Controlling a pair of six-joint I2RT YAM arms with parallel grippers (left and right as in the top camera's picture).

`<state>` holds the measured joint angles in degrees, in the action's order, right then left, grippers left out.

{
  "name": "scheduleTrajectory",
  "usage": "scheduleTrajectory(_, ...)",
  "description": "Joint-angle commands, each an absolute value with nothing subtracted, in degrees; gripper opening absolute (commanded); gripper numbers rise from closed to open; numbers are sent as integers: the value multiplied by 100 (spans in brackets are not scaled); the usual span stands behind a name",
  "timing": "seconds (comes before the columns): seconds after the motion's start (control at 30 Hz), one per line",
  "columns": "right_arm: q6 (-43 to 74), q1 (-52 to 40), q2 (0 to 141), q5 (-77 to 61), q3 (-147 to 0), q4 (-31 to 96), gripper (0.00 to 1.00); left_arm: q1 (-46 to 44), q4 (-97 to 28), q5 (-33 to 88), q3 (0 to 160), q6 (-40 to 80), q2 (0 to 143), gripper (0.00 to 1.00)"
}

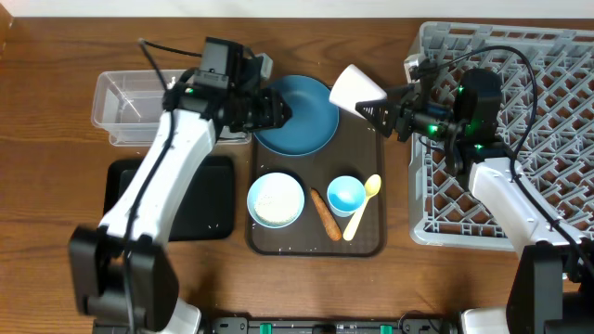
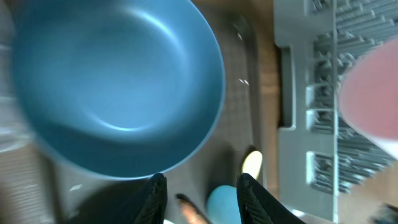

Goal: Sort waste into correct bins and load items into the dishwasher rack
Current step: 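Place the pink cup into the grey dish rack with the right gripper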

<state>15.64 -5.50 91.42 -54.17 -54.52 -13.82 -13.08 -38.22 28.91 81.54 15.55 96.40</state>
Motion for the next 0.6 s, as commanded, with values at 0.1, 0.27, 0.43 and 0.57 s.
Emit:
scheduleTrajectory(0.1, 985, -486, 8567, -4281, -5754, -432, 1, -1293, -4125, 1756, 8221, 1328, 9247, 39)
scheduleTrajectory(0.27, 49, -397, 8101, -2845, -6484, 1734, 1, -1293, -4241, 1726, 8221, 1330, 9247, 39)
scheduleTrajectory(0.43, -185, 8, 7959, -1835, -7456, 3527, 1, -1293, -4239, 1723, 8221, 1328, 9247, 39)
scheduleTrajectory(0.57, -117, 718, 7961, -1570, -8029, 4344, 1, -1293, -4239, 1723, 8221, 1328, 9247, 39)
